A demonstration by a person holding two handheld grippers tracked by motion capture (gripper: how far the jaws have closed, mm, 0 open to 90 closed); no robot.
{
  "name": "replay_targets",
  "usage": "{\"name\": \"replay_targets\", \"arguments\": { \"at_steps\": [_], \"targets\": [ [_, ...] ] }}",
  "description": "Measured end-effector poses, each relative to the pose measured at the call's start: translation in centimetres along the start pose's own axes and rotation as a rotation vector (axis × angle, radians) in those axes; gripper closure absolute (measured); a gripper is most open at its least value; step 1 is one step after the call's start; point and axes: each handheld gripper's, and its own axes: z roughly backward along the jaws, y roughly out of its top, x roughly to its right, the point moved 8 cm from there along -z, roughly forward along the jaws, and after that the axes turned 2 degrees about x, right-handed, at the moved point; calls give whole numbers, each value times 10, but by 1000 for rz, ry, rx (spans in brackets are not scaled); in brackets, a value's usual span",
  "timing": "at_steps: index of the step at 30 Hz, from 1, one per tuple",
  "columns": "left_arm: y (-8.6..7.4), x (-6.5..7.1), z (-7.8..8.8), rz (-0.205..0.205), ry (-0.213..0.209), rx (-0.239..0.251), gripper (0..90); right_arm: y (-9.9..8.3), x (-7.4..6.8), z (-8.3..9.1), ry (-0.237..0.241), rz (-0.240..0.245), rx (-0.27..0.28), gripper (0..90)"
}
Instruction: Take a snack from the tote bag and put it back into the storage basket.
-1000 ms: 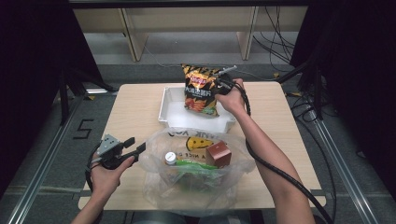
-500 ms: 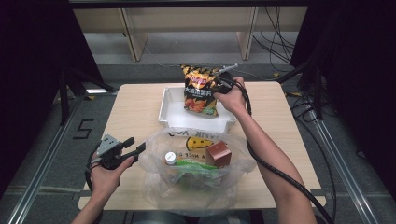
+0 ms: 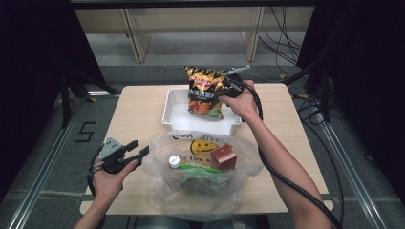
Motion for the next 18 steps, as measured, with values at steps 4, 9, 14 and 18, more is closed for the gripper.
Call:
{"name": "replay_targets", "arguments": {
  "at_steps": [4, 9, 14, 18],
  "targets": [
    [0, 1, 0, 0, -1, 1, 437, -4, -4, 11, 24, -55, -1, 619],
    [0, 1, 1, 4, 1, 3, 433, -12, -11, 28, 38, -92, -22, 583],
    [0, 1, 1, 2, 1, 2, 432, -18, -18, 43, 74, -110, -10, 572],
    [1, 2, 1, -1, -2, 5, 432, -24, -25, 55, 101, -100, 3, 570]
  ]
}}
